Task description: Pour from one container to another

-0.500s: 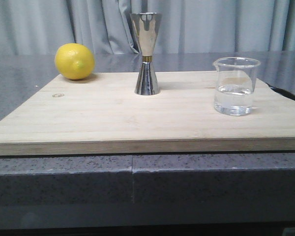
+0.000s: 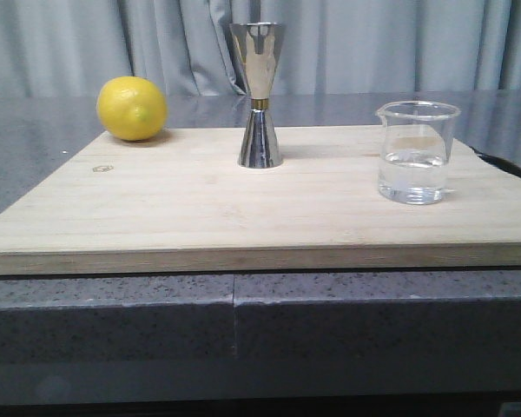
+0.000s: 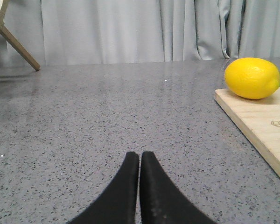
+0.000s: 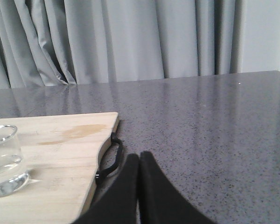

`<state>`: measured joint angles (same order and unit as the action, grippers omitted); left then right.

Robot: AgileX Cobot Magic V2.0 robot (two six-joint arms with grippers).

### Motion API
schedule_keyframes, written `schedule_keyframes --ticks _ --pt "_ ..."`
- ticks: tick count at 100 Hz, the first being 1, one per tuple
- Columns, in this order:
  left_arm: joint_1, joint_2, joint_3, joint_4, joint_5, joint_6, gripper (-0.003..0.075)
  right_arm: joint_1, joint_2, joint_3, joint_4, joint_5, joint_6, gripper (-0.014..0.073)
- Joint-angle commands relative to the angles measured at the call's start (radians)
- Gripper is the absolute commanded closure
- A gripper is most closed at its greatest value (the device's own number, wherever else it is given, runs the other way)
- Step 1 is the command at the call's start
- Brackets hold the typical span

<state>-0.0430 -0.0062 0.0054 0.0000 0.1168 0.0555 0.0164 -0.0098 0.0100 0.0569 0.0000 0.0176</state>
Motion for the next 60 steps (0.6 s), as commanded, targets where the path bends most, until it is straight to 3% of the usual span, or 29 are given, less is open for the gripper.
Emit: schedule_keyframes --ticks 1,60 --pt "-0.007 -0.021 0.021 -0.006 -0.083 0.0 0.0741 -0.005 -0.02 0.027 -0.005 -0.085 -0.002 0.0662" --pt "-0.007 -0.021 0.021 0.0 -0.11 0.0 0.0741 -0.005 -0.02 0.027 -0.005 -0.087 -0.002 0.0662"
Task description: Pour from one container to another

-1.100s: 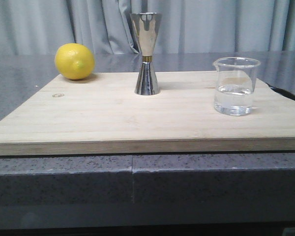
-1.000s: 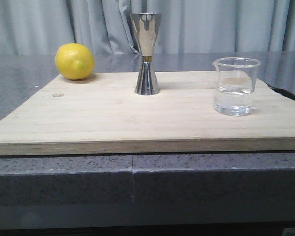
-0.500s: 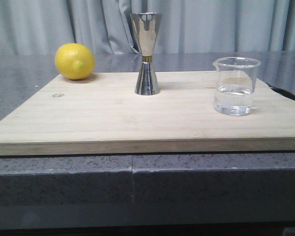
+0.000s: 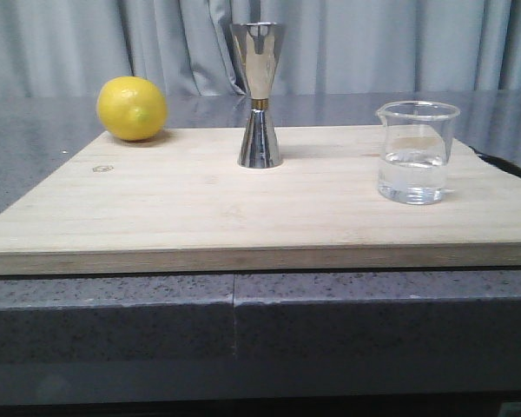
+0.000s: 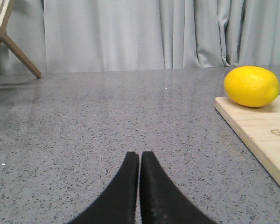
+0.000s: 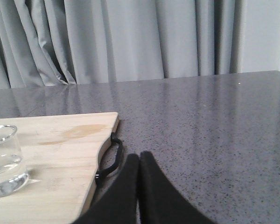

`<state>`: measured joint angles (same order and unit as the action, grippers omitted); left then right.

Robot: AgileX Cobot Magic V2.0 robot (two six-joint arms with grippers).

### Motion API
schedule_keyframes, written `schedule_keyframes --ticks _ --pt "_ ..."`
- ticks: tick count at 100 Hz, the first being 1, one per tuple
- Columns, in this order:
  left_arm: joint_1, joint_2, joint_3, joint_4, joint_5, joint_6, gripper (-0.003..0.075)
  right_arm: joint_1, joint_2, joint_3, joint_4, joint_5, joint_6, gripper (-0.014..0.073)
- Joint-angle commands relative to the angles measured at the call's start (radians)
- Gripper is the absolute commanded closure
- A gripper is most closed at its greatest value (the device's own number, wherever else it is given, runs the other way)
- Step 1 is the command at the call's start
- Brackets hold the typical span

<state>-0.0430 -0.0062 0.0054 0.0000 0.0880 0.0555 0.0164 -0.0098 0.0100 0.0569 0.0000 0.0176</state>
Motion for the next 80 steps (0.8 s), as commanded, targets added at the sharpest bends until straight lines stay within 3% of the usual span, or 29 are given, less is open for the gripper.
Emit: schedule_keyframes --ticks 1,21,38,64,80 --pt "-0.007 -0.021 0.021 0.0 -0.081 0.0 0.0741 -0.005 -0.02 0.027 -0.005 -0.087 -0.002 0.0662" --pt "-0.007 -0.021 0.017 -0.051 -0.143 0.0 0.0741 -0.005 -0.02 0.018 0.006 -0.085 -0.002 0.0662" --pt "-0.007 -0.02 -0.04 -0.121 -0.151 0.0 0.0741 -0.005 -0.02 -0.065 0.015 0.026 -0.002 0.0662" --pt "-0.007 0.086 -0.252 -0.125 0.037 0.0 0.0741 -0.005 0.029 -0.258 -0.022 0.275 -0.018 0.0662" --pt "-0.007 0.204 -0.389 -0.125 0.13 0.002 0.0741 -0.005 0.123 -0.375 -0.074 0.325 -0.018 0.0662"
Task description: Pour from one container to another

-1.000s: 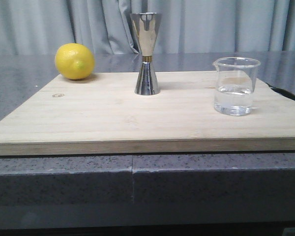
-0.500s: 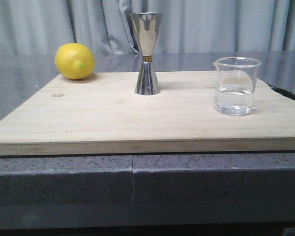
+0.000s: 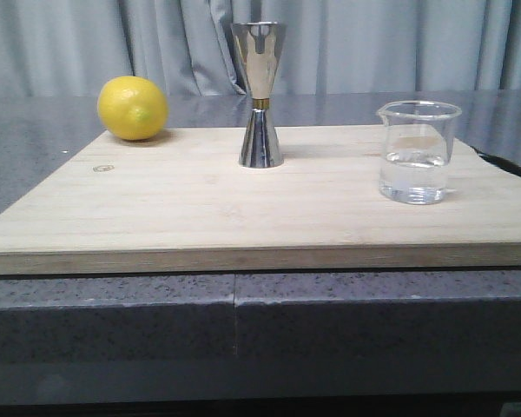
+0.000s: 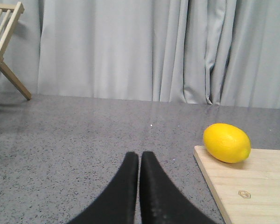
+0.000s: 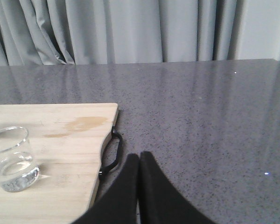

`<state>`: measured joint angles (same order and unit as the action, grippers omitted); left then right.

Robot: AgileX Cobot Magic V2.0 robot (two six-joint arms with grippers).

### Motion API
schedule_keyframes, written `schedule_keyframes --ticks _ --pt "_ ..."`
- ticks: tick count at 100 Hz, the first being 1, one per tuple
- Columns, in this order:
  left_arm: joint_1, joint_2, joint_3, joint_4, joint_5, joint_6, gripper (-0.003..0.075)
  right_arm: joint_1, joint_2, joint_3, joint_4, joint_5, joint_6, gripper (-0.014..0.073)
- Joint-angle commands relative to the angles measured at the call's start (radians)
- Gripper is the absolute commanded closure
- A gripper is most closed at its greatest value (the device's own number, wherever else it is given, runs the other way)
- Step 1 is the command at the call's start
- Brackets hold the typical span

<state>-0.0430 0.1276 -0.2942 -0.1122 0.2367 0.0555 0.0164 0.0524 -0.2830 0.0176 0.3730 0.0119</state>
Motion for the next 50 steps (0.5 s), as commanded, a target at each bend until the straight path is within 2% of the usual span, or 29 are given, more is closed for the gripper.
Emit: schedule_keyframes --ticks 1,20,50 --pt "-0.007 0.081 -0.1 -0.013 -0.015 0.002 0.0741 -0.005 0.07 -0.092 -0.035 -0.048 -0.012 0.0662" --pt "-0.007 0.194 -0.209 0.014 0.045 0.004 0.0741 -0.005 0.176 -0.196 -0.04 -0.048 -0.012 0.0662" --pt "-0.007 0.215 -0.211 0.014 0.014 0.004 0.0741 -0.005 0.194 -0.205 -0.036 -0.055 -0.012 0.0662"
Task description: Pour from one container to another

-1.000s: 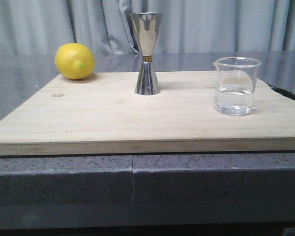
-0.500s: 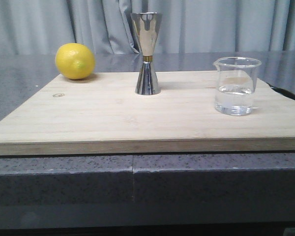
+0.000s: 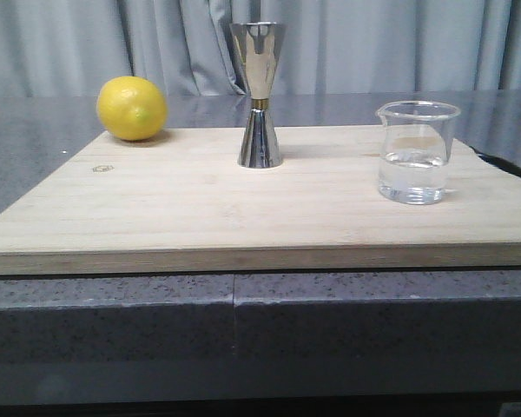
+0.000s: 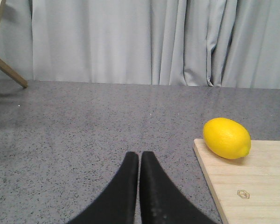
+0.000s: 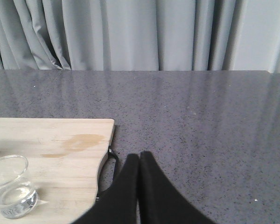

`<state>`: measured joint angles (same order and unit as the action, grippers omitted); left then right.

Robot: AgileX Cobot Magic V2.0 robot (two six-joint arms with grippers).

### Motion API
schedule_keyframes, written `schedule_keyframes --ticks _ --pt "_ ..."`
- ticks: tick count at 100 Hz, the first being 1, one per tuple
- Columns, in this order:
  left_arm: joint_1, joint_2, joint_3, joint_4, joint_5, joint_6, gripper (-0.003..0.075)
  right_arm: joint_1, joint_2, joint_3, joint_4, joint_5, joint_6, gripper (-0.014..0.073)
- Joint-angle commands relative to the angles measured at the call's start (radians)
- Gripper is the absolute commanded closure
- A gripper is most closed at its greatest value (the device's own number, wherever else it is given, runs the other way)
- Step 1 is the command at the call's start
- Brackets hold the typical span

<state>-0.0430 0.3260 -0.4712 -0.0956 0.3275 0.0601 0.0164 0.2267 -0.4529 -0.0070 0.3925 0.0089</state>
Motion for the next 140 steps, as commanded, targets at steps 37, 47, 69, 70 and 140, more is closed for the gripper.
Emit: schedule_keyframes --ticks 37,47,69,70,140 --pt "-0.007 0.016 -0.034 -0.005 -0.077 0.0 0.0741 -0.005 0.02 -0.035 -0.009 -0.07 -0.009 0.0662" --pt "-0.007 0.016 -0.034 -0.005 -0.078 0.0 0.0741 -0.005 0.02 -0.035 0.021 -0.064 -0.009 0.0662" --pt "-0.007 0.016 -0.034 -0.002 -0.079 0.0 0.0612 -0.005 0.02 -0.035 0.042 -0.067 -0.009 0.0447" --pt "-0.007 0.016 -0.034 -0.002 -0.079 0.0 0.0599 -0.005 0.02 -0.035 0.042 -0.067 -0.009 0.0414" --pt "-0.007 0.016 -0.034 -0.041 -0.109 -0.008 0.0175 -0.005 0.02 -0.035 0.07 -0.091 -0.009 0.0046"
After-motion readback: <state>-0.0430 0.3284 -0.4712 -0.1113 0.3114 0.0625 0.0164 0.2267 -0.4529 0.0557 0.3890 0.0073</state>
